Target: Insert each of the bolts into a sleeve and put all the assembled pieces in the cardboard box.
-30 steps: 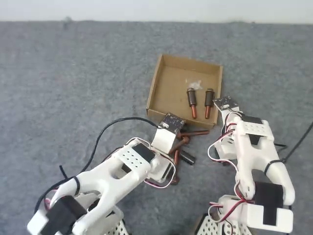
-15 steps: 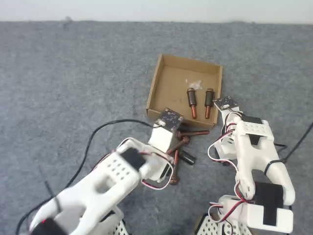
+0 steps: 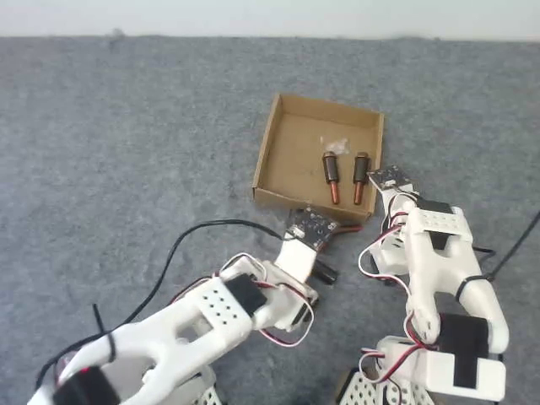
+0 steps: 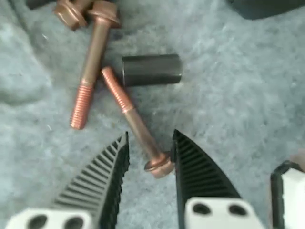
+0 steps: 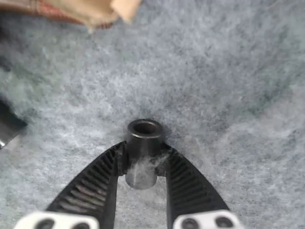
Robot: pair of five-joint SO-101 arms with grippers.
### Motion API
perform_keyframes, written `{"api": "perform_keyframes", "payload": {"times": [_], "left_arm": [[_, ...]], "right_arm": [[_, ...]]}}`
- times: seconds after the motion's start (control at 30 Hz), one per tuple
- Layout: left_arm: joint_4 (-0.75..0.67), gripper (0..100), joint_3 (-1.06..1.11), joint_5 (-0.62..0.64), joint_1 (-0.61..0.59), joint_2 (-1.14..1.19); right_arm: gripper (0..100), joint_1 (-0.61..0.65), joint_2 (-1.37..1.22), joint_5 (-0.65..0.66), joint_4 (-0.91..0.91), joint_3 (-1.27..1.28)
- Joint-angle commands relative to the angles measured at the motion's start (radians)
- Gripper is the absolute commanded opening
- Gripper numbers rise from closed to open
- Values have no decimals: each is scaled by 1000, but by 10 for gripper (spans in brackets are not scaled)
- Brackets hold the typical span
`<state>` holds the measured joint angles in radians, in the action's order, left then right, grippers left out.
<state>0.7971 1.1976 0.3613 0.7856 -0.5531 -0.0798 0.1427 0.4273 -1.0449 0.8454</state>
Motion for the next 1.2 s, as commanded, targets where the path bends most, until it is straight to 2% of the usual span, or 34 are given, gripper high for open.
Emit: {"api": "perform_keyframes", "payload": {"times": [0.0,0.37,0.47,0.57,0.7,0.83,0.97,1.07,1.17], "left_arm": [[-44,137,-45,17,11,97],[-15,132,-116,15,11,258],[41,79,-117,-17,15,249],[95,6,-117,-184,14,218],[199,13,-127,-404,-32,147],[279,13,-166,-675,-186,95],[316,13,-197,-861,-348,75],[316,14,-200,-1040,-414,74],[311,16,-202,-1152,-457,74]], "right_arm": [[7,1,30,11,15,-25],[7,-1,30,11,13,-25],[7,-2,30,11,13,-25],[7,-2,30,11,13,-25],[7,-4,30,11,13,-25],[7,-4,30,9,13,-25],[7,-5,30,8,15,-25],[7,-5,30,6,15,-25],[7,-5,30,5,15,-25]]}}
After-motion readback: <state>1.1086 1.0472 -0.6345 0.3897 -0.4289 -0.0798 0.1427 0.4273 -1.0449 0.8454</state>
